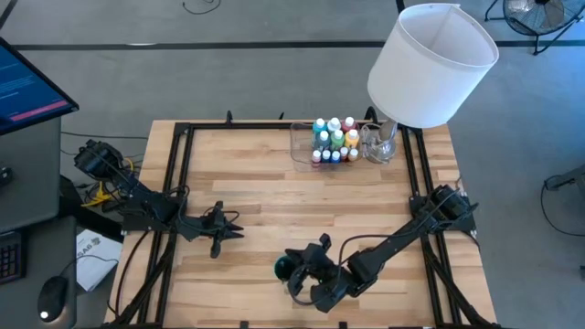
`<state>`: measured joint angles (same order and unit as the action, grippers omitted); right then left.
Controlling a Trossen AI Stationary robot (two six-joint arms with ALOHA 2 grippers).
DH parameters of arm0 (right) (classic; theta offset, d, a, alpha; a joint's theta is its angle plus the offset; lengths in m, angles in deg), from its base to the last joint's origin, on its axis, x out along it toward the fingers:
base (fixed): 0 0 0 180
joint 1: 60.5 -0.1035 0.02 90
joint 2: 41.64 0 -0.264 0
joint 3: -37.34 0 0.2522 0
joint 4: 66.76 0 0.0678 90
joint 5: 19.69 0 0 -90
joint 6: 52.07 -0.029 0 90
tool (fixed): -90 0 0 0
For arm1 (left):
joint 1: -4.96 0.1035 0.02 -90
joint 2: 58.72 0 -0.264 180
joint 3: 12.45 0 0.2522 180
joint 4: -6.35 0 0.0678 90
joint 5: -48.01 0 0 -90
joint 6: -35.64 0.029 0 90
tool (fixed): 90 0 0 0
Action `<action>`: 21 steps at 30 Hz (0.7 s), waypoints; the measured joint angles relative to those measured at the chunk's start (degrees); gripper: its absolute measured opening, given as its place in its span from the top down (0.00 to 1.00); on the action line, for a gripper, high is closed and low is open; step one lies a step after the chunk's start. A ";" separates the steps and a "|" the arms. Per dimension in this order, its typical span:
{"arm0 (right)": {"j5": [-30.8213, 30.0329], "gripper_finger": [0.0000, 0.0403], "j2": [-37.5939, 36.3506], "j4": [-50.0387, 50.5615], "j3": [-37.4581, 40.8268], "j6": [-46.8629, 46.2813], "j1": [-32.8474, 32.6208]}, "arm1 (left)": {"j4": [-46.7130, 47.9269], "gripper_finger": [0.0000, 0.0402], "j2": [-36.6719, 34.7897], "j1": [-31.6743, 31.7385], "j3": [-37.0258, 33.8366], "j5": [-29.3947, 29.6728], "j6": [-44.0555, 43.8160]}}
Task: Pick & Place Paint Supplies
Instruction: Return to Home Position
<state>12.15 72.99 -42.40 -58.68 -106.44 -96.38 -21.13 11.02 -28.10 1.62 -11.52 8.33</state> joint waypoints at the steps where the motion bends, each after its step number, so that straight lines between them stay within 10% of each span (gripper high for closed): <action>1: -0.04 1.00 0.00 -1.37 0.00 1.57 0.00 | 0.00 1.00 0.00 0.00 0.00 0.00 -0.02; 21: 8.32 1.00 -1.44 -17.23 -1.41 26.42 3.17 | 0.02 1.00 0.00 0.02 0.00 -0.01 0.00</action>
<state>20.47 71.55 -59.63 -60.09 -80.02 -93.20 -21.10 11.02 -28.08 1.62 -11.53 8.33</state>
